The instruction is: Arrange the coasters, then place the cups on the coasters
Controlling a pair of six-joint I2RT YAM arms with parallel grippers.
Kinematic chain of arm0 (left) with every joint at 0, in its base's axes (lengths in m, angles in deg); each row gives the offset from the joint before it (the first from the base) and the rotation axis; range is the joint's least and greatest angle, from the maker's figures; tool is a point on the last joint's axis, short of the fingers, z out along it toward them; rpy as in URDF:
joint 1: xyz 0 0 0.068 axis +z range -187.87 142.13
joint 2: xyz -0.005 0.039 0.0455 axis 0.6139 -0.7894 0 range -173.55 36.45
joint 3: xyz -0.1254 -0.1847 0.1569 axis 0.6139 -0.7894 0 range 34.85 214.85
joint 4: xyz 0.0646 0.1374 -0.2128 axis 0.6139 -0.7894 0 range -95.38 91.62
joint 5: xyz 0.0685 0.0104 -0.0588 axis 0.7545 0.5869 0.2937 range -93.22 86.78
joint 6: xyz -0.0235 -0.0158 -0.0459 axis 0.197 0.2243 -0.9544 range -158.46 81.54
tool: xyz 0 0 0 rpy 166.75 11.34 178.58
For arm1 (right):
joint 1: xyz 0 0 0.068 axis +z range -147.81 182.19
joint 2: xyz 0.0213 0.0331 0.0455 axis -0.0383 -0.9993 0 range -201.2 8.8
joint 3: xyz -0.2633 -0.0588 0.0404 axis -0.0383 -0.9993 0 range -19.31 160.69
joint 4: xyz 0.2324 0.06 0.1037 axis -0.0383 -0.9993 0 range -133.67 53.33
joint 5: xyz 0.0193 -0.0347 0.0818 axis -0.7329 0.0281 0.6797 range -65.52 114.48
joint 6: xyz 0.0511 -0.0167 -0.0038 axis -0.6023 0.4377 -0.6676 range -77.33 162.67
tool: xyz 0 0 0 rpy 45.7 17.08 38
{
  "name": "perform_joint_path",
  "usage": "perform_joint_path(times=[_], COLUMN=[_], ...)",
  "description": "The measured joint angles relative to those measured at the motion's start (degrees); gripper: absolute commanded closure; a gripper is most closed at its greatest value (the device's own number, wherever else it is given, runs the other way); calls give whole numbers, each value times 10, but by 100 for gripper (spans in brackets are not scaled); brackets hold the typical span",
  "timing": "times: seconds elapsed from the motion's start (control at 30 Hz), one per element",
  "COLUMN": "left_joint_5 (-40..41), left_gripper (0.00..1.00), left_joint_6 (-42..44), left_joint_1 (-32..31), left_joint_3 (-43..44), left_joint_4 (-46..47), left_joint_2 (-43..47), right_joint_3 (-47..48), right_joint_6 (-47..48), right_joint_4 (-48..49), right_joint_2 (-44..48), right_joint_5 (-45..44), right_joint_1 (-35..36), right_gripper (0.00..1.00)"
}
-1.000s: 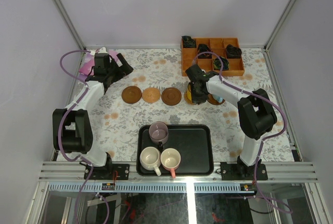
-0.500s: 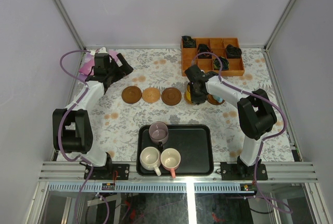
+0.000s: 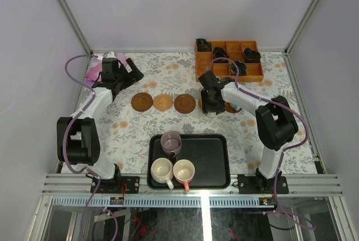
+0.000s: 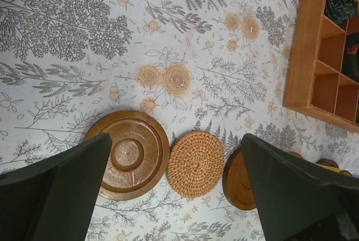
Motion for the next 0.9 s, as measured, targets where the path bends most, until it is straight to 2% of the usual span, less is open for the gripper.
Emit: perform_joint_path(times=[0.9], left_joint_5=[0], left_gripper=[0], left_joint_6=[0], left_joint_1=[0], left_joint_3=[-25], left_joint_4=[-2], left_joint_2=[15], right_joint_3=[0], right_joint_6=[12], right_joint_4=[-8], right_joint_2=[7], right_joint_5=[14], right_joint_1=[23], right_gripper=[49])
